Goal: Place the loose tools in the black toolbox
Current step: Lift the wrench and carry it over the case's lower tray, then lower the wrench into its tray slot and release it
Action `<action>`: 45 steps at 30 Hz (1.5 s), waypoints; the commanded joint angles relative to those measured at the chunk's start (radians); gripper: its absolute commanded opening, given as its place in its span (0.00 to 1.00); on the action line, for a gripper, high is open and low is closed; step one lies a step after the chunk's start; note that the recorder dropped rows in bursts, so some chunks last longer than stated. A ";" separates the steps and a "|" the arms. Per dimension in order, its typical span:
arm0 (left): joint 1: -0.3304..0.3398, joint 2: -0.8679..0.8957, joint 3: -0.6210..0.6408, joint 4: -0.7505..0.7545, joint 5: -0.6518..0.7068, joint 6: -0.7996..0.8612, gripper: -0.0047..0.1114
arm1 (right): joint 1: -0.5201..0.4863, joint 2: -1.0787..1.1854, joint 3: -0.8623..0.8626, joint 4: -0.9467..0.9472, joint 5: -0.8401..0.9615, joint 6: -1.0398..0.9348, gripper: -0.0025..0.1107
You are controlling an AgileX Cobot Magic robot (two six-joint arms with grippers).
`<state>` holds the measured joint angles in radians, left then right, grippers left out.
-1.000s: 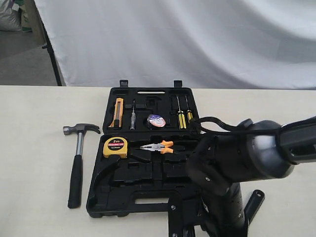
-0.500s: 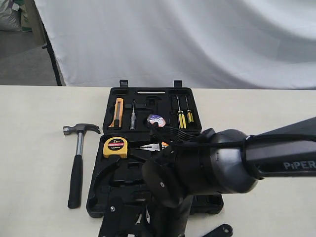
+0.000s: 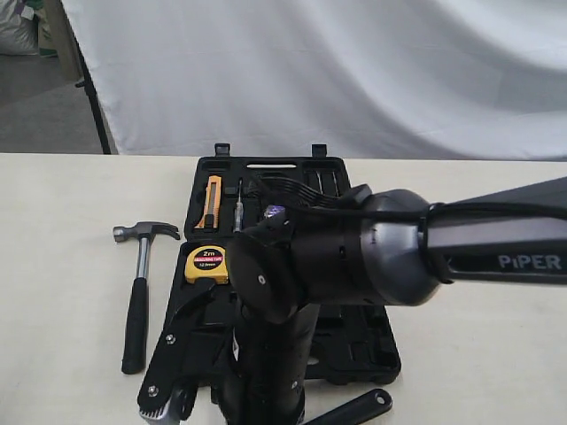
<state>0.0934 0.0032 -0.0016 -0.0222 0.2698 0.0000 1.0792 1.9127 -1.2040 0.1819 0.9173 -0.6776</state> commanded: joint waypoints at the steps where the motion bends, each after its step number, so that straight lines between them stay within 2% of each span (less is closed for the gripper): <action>1: 0.002 -0.003 0.002 -0.008 -0.001 0.000 0.05 | -0.008 -0.038 -0.018 0.000 0.027 -0.010 0.02; 7: 0.002 -0.003 0.002 -0.008 -0.001 0.000 0.05 | -0.086 -0.099 -0.018 0.003 0.164 0.005 0.02; 14: 0.002 -0.003 0.002 -0.008 -0.001 0.000 0.05 | -0.168 -0.171 -0.041 0.005 0.140 0.001 0.02; 17: 0.002 -0.003 0.002 -0.008 -0.001 0.000 0.05 | -0.170 -0.159 -0.079 -0.006 0.092 0.001 0.02; 22: 0.002 -0.003 0.002 -0.008 -0.001 0.000 0.05 | -0.170 -0.069 -0.164 -0.004 -0.011 0.019 0.02; 30: 0.002 -0.003 0.002 -0.008 -0.001 0.000 0.05 | -0.170 0.128 -0.343 -0.071 0.016 0.034 0.02; 37: 0.002 -0.003 0.002 -0.008 -0.001 0.000 0.05 | -0.170 0.245 -0.482 -0.230 0.048 0.081 0.02; 45: 0.002 -0.003 0.002 -0.008 -0.001 0.000 0.05 | -0.178 0.345 -0.585 -0.236 0.047 0.079 0.02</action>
<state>0.0934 0.0032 -0.0016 -0.0222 0.2698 0.0000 0.9153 2.2428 -1.7598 -0.0425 0.9747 -0.5979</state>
